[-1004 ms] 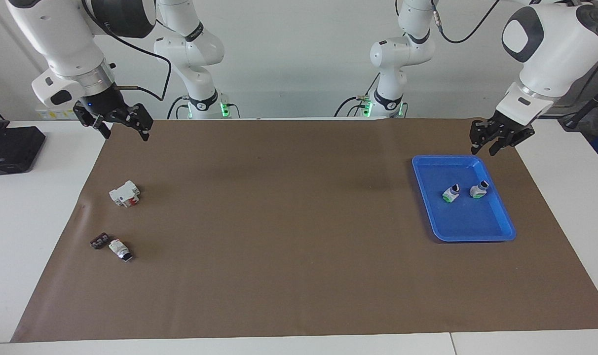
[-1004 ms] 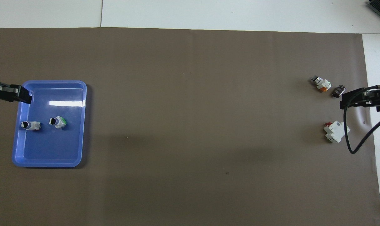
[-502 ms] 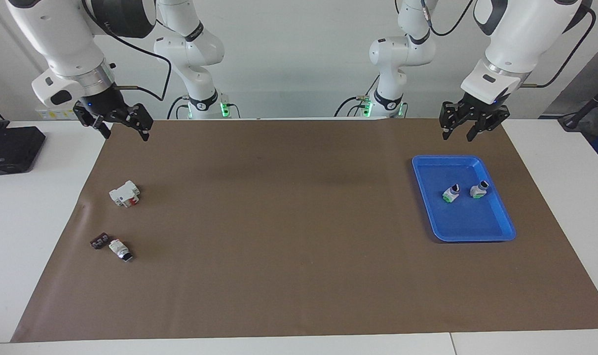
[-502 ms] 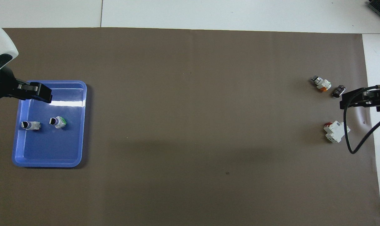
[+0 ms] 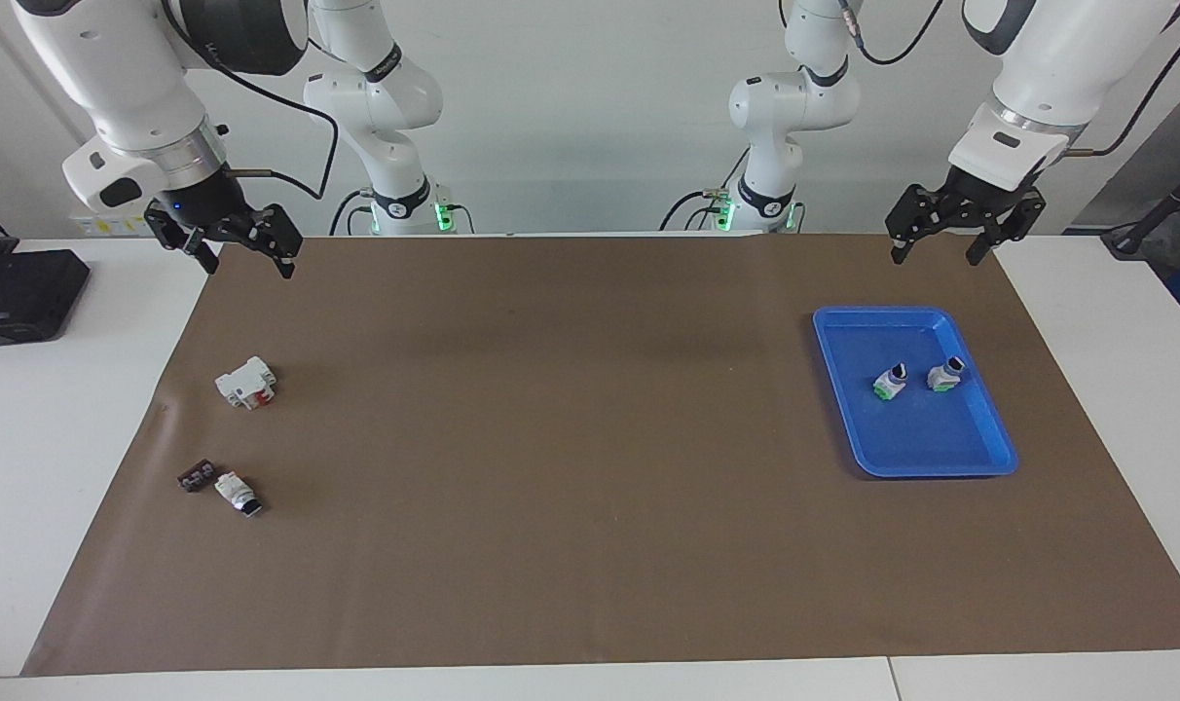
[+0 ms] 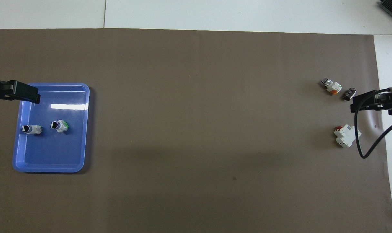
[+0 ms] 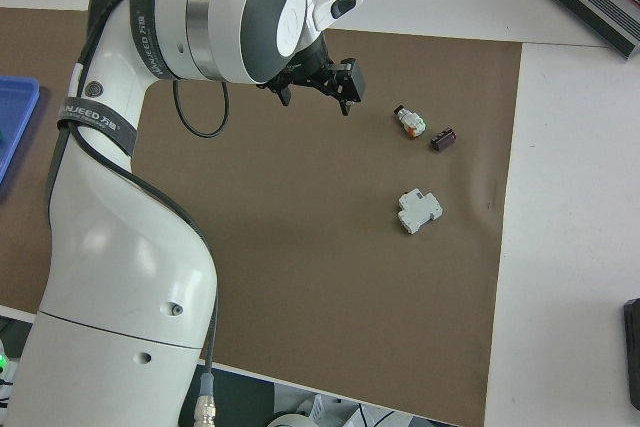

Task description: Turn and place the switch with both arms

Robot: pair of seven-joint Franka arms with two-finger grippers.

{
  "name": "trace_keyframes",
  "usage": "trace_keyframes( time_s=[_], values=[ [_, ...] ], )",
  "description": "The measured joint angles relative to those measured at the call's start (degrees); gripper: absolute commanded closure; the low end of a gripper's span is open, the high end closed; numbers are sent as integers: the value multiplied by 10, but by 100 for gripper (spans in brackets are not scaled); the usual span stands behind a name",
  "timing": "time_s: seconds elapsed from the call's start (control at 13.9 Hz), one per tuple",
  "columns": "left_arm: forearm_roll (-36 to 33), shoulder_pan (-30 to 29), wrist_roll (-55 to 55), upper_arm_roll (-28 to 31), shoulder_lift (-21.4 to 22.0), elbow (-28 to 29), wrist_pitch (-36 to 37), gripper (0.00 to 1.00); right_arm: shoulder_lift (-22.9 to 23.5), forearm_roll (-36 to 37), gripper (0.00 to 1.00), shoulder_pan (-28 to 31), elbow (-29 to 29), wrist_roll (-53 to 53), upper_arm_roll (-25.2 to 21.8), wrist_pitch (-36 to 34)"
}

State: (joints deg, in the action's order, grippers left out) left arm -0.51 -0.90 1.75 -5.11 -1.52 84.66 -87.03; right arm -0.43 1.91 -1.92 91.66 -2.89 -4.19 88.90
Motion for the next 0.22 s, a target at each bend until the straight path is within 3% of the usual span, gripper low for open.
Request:
trace_keyframes(
  time_s=[0.22],
  values=[
    [0, -13, 0, 1, 0, 0, -1, 0, 0, 0, 0, 0, 0, 0, 0, 0]
  ],
)
